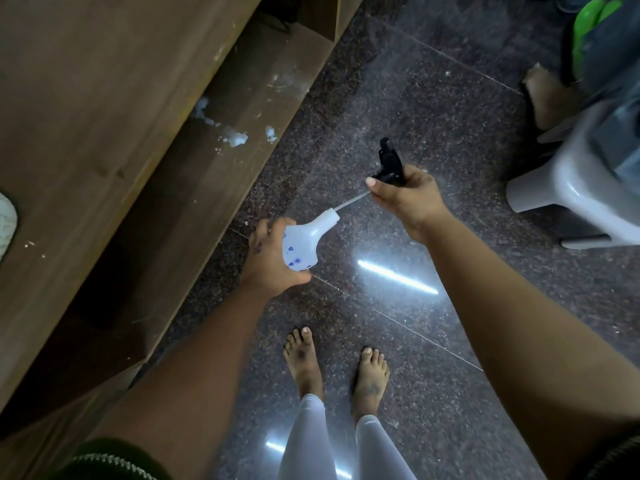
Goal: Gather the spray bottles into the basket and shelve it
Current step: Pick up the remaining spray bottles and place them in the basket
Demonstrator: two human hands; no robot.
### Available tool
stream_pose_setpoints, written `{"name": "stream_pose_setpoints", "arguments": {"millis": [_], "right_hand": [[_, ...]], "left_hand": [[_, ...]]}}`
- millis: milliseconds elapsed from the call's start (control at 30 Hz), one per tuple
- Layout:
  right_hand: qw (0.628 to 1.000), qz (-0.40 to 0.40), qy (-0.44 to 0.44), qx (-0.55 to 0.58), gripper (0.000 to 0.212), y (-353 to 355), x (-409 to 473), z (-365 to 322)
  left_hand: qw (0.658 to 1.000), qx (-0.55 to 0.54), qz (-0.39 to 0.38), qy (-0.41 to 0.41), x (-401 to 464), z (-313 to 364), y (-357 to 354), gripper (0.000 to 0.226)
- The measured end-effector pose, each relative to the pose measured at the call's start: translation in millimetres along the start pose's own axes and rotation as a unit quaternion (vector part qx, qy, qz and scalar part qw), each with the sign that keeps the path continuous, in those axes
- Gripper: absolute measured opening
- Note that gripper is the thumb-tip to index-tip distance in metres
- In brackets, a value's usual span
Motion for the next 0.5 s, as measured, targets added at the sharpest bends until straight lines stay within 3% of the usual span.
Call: {"name": "stream_pose_setpoints", "arguments": {"millis": [100,267,400,500], "right_hand": [[0.999,-0.027,-0.030,0.017,0.030,-11,1,-7],[0.988,-0.095,-0.064,-0.104,0.028,-38,-10,0],[0.980,-0.151,-0.106,-0.068,0.028,-56,-22,-4],[0.959,-0.227,-0.162,-0.036,0.024,-65,-32,-15]], "left_hand": [[0.999,-0.022,0.026,-0.024,-8,7,15,0.090],[0.998,-0.048,0.016,-0.041,-16,34,31,0.089],[0.996,-0.080,0.015,-0.035,-17,40,48,0.086],[0.977,-0.207,-0.056,-0.013,-20,40,48,0.078]]}}
Point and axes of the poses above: each hand's wrist, its own x-axis towards the middle knuckle, its own y-axis out of the back of the hand, z = x × y, the point moved 10 cm from there along x, towards the middle knuckle, and after that the axes turned 12 degrees about x, right-handed, at the moved point
